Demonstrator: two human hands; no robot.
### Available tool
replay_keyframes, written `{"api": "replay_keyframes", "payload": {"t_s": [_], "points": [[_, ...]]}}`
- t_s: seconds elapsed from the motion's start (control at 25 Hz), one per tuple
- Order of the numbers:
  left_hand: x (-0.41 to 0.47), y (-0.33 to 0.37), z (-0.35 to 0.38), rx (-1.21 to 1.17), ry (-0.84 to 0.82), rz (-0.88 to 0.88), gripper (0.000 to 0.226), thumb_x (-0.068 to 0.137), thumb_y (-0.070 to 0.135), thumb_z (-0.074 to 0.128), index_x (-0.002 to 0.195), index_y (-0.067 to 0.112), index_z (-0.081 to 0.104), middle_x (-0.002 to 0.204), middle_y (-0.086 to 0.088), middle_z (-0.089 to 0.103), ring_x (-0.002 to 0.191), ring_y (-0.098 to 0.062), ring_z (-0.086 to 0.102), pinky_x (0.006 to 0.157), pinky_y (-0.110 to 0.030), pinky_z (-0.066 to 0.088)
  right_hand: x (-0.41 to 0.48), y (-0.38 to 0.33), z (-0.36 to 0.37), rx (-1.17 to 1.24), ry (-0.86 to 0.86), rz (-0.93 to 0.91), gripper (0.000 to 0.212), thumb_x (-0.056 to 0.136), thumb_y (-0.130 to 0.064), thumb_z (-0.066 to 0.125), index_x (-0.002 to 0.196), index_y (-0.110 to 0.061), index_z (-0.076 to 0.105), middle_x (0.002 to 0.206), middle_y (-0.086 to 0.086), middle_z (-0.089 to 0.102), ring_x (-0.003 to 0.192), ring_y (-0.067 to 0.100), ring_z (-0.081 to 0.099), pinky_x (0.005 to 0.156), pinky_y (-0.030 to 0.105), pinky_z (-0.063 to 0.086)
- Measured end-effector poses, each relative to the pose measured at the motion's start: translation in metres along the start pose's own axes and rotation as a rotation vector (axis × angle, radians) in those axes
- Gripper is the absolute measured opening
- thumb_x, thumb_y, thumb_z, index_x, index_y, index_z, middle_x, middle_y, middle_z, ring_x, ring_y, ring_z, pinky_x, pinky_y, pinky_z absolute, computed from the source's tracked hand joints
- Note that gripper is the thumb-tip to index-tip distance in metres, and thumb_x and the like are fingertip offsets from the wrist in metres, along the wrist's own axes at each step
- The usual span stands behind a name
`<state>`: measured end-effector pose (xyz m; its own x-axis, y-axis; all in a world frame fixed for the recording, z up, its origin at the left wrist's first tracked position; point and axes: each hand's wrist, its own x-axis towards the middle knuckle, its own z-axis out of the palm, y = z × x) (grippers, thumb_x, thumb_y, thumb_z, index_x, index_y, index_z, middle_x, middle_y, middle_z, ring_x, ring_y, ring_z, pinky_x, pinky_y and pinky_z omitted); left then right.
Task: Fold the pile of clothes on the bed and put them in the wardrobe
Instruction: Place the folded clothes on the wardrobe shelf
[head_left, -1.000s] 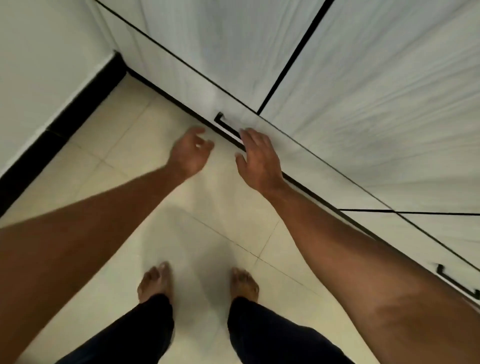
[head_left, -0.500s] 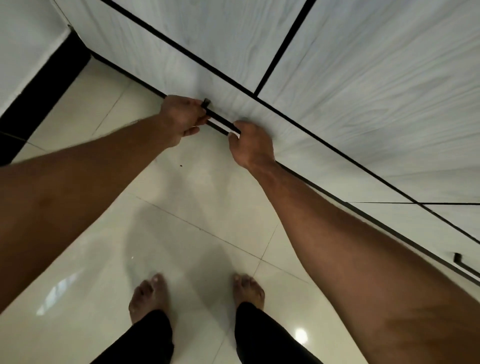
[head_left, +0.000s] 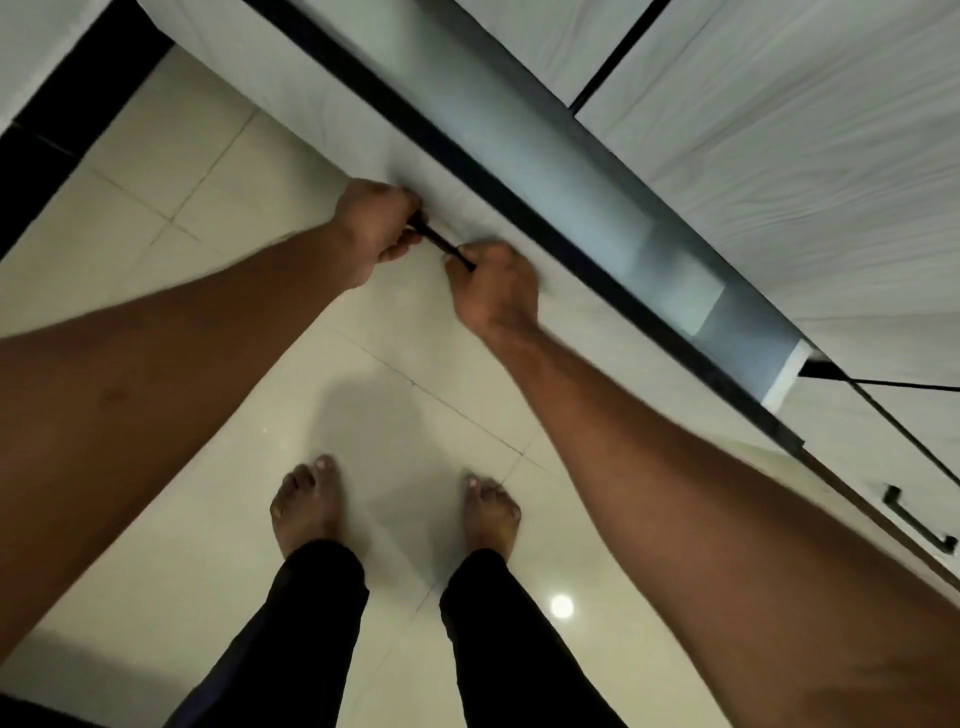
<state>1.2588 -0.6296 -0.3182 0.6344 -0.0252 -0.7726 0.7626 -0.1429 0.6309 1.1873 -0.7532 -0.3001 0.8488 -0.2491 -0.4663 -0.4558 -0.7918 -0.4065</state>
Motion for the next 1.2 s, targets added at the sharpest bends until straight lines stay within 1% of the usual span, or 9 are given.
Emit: {"api": "replay_keyframes", "payload": {"t_s": [0.08,0.16,0.32,0.48,0.6,0.76,0.92,1.08,1.2], "points": [[-0.020,-0.028,-0.019,0.021,-0.002,0.021,0.018,0.104,0.023,0.052,0.090,0.022,0.063,0.089,0.004,0.070,0.075,-0.009,0.066,0.068,-0.025,0.051,-0.031,-0.002,0.018,0.061,-0.002,-0.008,0.028,0.102,-0.030,0.059,0.118,-0.013,0.075,0.114,0.006,0.076,0.108,0.025,0.069,0.096,0.033,0.053],[-0.041,-0.052,-0.038,0.050,-0.009,0.040,0.017,0.105,0.023,0.050,0.094,0.020,0.063,0.086,0.005,0.068,0.076,-0.010,0.065,0.069,-0.026,0.050,-0.061,-0.006,0.036,0.092,-0.058,-0.002,0.033,0.101,-0.026,0.059,0.130,-0.012,0.069,0.126,0.006,0.072,0.117,0.024,0.066,0.103,0.037,0.052],[-0.075,-0.090,-0.067,0.114,0.023,-0.007,0.016,0.107,0.023,0.046,0.106,0.015,0.059,0.087,0.005,0.066,0.074,-0.009,0.063,0.067,-0.024,0.047,-0.111,-0.007,0.063,0.010,-0.278,-0.039,0.049,0.101,-0.026,0.057,0.148,-0.015,0.052,0.137,0.008,0.065,0.127,0.027,0.060,0.105,0.043,0.049],[-0.101,-0.115,-0.081,0.121,0.097,-0.096,0.018,0.106,0.021,0.042,0.107,0.015,0.058,0.088,0.003,0.065,0.076,-0.011,0.063,0.066,-0.025,0.048,-0.135,-0.013,0.071,-0.088,-0.537,-0.035,0.066,0.100,-0.032,0.058,0.159,-0.019,0.031,0.156,0.006,0.046,0.143,0.027,0.044,0.113,0.037,0.039],[-0.118,-0.123,-0.093,0.092,0.118,-0.152,0.015,0.104,0.016,0.044,0.103,0.015,0.059,0.091,0.001,0.066,0.080,-0.014,0.064,0.065,-0.024,0.048,-0.152,-0.025,0.069,-0.040,-0.642,0.006,0.074,0.100,-0.037,0.060,0.162,-0.020,0.023,0.166,0.004,0.031,0.152,0.024,0.030,0.121,0.037,0.031],[-0.132,-0.125,-0.107,0.046,0.126,-0.227,0.010,0.101,0.012,0.053,0.101,0.017,0.062,0.092,-0.002,0.066,0.082,-0.016,0.063,0.068,-0.026,0.048,-0.168,-0.035,0.074,-0.014,-0.671,0.062,0.072,0.102,-0.038,0.055,0.162,-0.021,0.019,0.168,0.002,0.026,0.155,0.023,0.024,0.123,0.039,0.027],[-0.137,-0.120,-0.119,0.049,0.100,-0.262,0.016,0.100,0.015,0.056,0.116,0.017,0.060,0.102,-0.005,0.068,0.087,-0.019,0.065,0.075,-0.029,0.051,-0.170,-0.041,0.074,-0.026,-0.678,0.095,0.070,0.103,-0.038,0.053,0.162,-0.022,0.019,0.168,0.002,0.026,0.154,0.024,0.025,0.123,0.039,0.027],[-0.141,-0.109,-0.125,0.072,0.084,-0.283,0.010,0.100,0.014,0.057,0.108,0.014,0.062,0.105,-0.007,0.066,0.089,-0.021,0.063,0.068,-0.026,0.048,-0.171,-0.046,0.066,-0.052,-0.742,0.112,0.072,0.103,-0.039,0.052,0.163,-0.022,0.016,0.169,0.003,0.023,0.155,0.026,0.022,0.124,0.043,0.026],[-0.153,-0.099,-0.125,0.065,0.106,-0.269,0.009,0.100,0.020,0.059,0.108,0.016,0.062,0.110,-0.007,0.065,0.092,-0.020,0.065,0.074,-0.029,0.050,-0.177,-0.047,0.054,-0.030,-0.765,0.104,0.066,0.103,-0.038,0.053,0.161,-0.019,0.026,0.165,0.005,0.033,0.151,0.026,0.033,0.120,0.040,0.032]]}}
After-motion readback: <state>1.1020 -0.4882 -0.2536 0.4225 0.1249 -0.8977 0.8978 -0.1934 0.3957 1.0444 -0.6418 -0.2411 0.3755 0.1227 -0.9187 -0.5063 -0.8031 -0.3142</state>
